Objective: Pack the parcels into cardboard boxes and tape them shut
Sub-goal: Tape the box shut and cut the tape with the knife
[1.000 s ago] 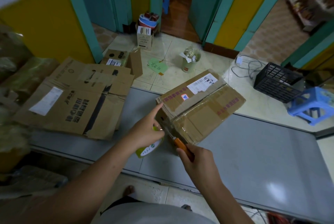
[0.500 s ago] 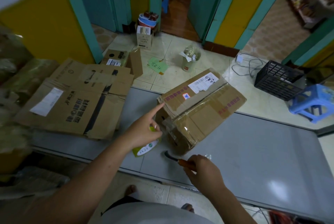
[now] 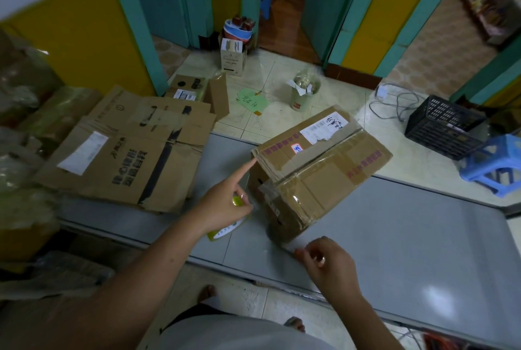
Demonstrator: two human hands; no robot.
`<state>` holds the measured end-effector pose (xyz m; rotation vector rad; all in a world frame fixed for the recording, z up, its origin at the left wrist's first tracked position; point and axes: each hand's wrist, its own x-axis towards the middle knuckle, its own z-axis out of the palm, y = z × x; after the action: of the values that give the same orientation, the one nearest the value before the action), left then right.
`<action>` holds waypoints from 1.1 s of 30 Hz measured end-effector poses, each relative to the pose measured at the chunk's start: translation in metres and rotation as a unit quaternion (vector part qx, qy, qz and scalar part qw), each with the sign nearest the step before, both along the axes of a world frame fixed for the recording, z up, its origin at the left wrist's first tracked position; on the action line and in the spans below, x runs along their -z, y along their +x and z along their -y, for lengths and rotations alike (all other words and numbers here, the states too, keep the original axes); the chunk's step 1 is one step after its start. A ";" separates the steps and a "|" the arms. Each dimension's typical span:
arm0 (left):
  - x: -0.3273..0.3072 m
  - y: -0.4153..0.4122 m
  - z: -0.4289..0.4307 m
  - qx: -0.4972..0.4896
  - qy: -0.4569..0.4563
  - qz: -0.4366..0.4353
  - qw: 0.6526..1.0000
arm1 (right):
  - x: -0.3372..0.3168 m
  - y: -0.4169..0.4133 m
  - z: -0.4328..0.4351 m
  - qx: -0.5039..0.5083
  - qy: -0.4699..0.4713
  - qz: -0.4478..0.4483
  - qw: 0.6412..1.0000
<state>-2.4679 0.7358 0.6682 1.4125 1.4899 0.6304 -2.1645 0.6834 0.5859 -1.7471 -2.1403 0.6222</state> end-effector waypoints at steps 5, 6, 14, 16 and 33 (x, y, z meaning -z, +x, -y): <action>-0.004 0.000 -0.003 0.022 0.009 -0.031 0.999 | -0.096 -0.047 -0.034 -0.065 0.113 -0.088 0.988; -0.005 0.001 -0.004 0.027 0.007 -0.037 0.999 | -0.103 -0.060 -0.048 -0.067 0.122 -0.077 0.987; -0.003 0.006 -0.009 0.036 0.011 -0.092 0.995 | -0.082 -0.109 -0.112 -0.046 0.141 0.070 0.986; -0.002 0.006 -0.009 0.037 0.011 -0.099 0.994 | -0.078 -0.108 -0.110 -0.047 0.149 0.083 0.984; -0.002 0.008 -0.005 0.034 0.003 -0.079 0.996 | -0.091 -0.104 -0.105 -0.098 0.144 0.092 0.980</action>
<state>-2.4599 0.7411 0.6700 1.5408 1.5573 0.4916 -2.2683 0.7883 0.6765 -1.5017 -2.4063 0.1849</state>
